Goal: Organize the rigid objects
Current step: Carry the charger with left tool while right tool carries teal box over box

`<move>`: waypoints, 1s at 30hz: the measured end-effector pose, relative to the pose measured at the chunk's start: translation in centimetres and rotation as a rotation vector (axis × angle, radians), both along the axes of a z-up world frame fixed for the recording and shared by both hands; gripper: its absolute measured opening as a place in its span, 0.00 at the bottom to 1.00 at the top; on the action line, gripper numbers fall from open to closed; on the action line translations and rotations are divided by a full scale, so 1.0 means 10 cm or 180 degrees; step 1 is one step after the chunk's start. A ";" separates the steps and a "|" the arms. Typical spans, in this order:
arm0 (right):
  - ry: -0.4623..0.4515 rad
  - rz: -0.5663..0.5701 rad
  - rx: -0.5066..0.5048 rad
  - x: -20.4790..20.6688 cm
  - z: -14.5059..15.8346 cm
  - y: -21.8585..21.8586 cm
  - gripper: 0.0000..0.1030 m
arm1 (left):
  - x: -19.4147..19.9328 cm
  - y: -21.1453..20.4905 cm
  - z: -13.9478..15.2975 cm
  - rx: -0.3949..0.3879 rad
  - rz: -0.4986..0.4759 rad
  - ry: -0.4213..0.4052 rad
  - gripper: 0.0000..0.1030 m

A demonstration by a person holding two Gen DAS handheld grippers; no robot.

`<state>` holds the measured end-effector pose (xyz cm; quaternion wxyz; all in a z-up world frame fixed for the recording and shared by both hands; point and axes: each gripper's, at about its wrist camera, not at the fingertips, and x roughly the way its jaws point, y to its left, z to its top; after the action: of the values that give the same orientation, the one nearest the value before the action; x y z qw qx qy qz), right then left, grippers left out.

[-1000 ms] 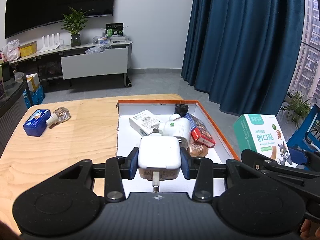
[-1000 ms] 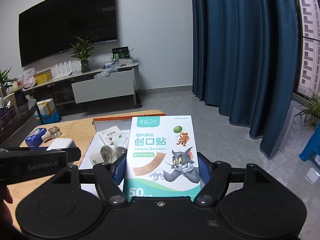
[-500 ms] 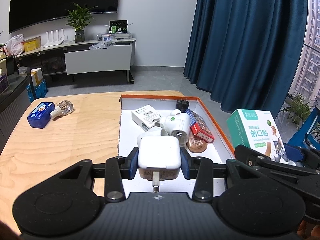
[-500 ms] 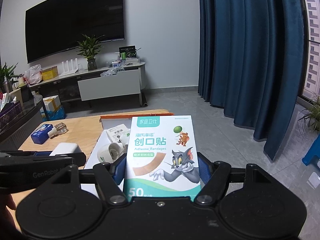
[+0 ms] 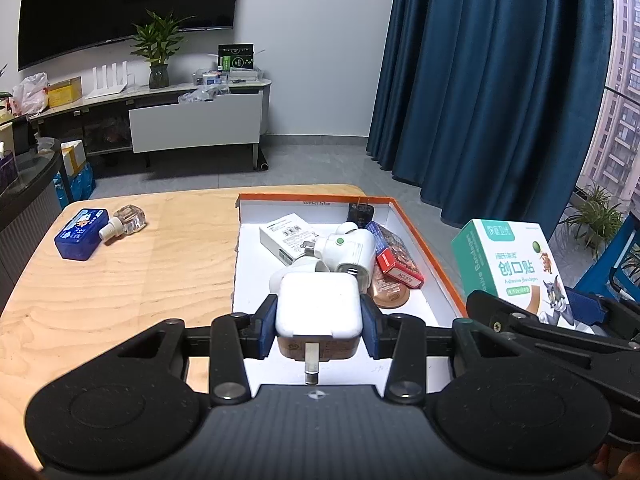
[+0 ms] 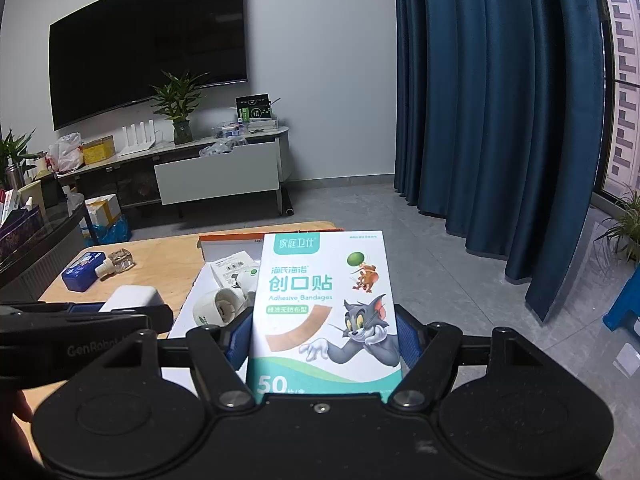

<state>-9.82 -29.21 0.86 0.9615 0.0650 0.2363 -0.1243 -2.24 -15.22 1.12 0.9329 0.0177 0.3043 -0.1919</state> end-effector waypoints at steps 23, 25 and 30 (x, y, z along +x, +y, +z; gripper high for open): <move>0.0118 0.0064 -0.0017 0.17 -0.07 -0.03 0.81 | 0.05 -0.03 -0.04 0.0046 0.0067 0.0026 0.41; 0.0128 0.0062 -0.0028 0.18 -0.09 -0.05 0.81 | 0.06 -0.04 -0.05 0.0055 0.0074 0.0033 0.41; 0.0168 0.0049 -0.0018 0.21 -0.14 -0.06 0.81 | 0.10 -0.05 -0.09 0.0072 0.0080 0.0064 0.41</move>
<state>-7.73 -29.77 -0.55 0.9560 0.0572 0.2617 -0.1193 -1.25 -15.75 0.27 0.9318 0.0225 0.3160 -0.1769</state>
